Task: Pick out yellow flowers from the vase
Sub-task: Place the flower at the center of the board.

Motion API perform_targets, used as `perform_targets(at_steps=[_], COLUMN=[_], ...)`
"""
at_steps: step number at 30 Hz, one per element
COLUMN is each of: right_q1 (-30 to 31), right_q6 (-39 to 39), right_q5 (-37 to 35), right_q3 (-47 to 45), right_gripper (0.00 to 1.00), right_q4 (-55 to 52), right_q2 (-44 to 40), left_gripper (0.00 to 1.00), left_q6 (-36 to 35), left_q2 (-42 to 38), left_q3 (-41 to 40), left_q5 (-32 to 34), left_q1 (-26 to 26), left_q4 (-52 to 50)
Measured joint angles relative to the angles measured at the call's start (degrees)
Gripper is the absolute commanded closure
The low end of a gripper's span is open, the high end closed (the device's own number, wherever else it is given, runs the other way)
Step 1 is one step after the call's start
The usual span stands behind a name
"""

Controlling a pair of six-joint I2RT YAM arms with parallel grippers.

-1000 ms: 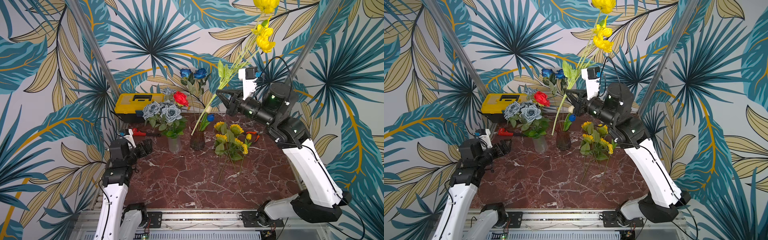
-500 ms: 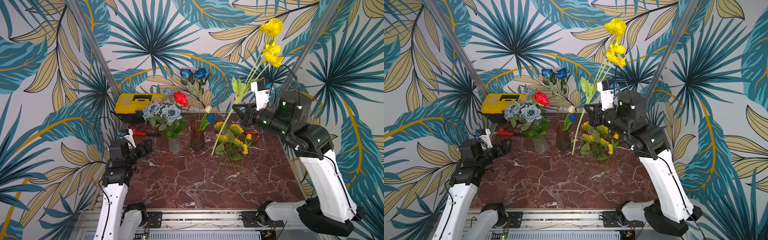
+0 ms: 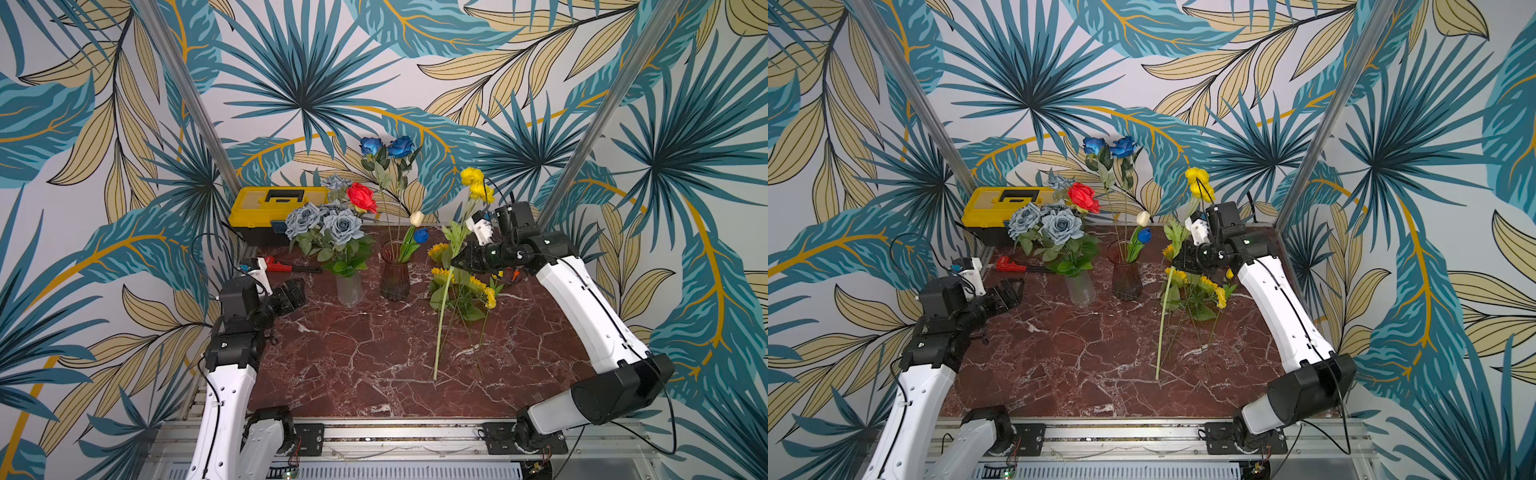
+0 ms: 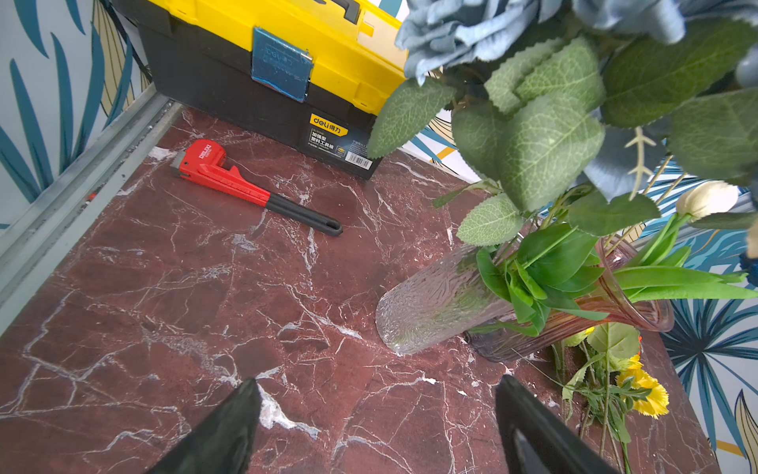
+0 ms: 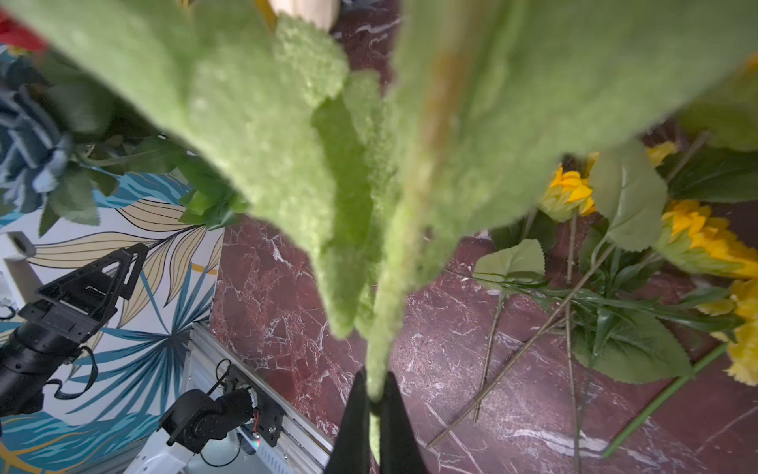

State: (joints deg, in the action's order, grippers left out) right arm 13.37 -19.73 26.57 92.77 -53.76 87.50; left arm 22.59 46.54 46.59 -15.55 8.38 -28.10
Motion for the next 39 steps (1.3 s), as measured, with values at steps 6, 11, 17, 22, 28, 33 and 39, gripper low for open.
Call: perform_targets(at_steps=[6,11,17,22,28,33,39], right_q1=[-3.3,-3.5,-4.3,-6.1,-7.1,-7.0,-7.0], right_q6=[-1.3,-1.5,-2.0,-3.6,-4.9,-5.2,-5.4], right_q5=[4.0,6.1,7.9,8.9,9.1,9.3,9.3], right_q3=[-3.7,-3.6,-2.6,-2.4,-2.3,-2.2,-2.2], right_gripper=[1.00,1.00,1.00,1.00,0.96,0.90,0.84], right_q4=[4.5,7.6,10.2,13.0,14.9,15.7,16.3], right_q2=[7.5,15.2,22.8,27.4,29.0,29.0,28.6], left_gripper=[0.10,0.10,0.10,0.10,0.10,0.10,0.10], left_q6=[0.0,0.0,0.0,0.0,0.0,0.0,0.0], left_q2=[0.5,0.5,0.5,0.5,0.5,0.5,0.5], left_q3=[0.0,0.0,0.0,0.0,0.0,0.0,0.0], left_q5=[-0.2,-0.2,-0.2,-0.2,-0.2,-0.2,-0.2], left_q1=[0.0,0.0,0.0,0.0,0.0,0.0,0.0], left_q4=[0.0,0.0,0.0,0.0,0.0,0.0,0.0])
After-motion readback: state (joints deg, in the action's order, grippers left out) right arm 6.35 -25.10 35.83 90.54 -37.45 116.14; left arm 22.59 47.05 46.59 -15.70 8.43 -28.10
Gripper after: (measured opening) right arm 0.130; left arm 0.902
